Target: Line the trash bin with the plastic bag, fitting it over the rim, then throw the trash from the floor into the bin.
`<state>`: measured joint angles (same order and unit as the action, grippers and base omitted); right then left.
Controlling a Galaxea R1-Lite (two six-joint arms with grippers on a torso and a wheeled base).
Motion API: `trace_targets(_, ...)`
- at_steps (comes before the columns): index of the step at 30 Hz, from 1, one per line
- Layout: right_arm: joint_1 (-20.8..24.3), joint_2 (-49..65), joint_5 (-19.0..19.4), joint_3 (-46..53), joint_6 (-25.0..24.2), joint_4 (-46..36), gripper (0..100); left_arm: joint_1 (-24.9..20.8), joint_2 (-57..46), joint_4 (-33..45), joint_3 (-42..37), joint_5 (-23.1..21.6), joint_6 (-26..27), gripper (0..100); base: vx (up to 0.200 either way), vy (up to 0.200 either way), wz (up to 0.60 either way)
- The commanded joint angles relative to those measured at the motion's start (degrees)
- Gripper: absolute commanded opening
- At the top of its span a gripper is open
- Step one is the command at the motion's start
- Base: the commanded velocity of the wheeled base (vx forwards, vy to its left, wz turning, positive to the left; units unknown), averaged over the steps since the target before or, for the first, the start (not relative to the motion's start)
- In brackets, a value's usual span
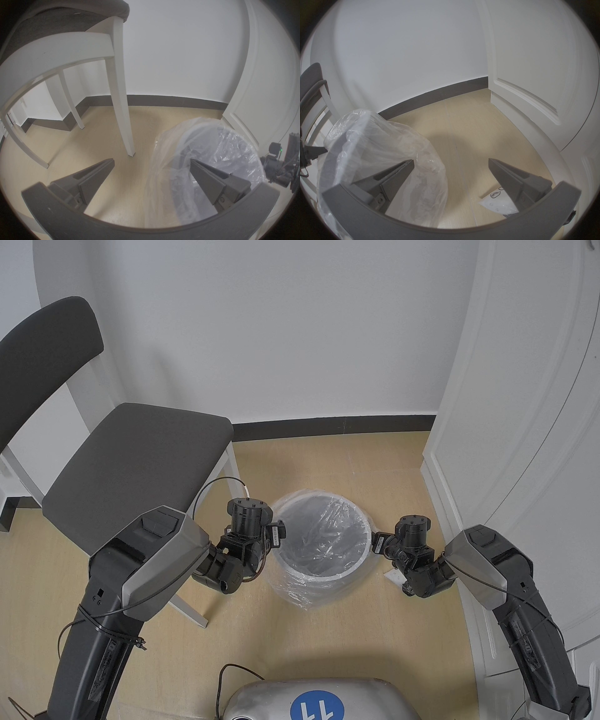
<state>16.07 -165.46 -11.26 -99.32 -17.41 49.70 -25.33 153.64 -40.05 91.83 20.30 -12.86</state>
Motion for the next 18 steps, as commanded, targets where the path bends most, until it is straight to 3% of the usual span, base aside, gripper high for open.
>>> trace_targets(1, 0.02, -0.04, 0.01, 0.00, 0.01, 0.05, 100, 0.46, -0.36, -0.30, 0.80, 0.01, -0.06, 100, 0.000, 0.000, 0.00)
trace_targets(18, 0.02, -0.04, 0.01, 0.00, 0.01, 0.05, 100, 1.69, -0.71, 0.06, 1.77, 0.01, -0.15, 100, 0.000, 0.000, 0.00)
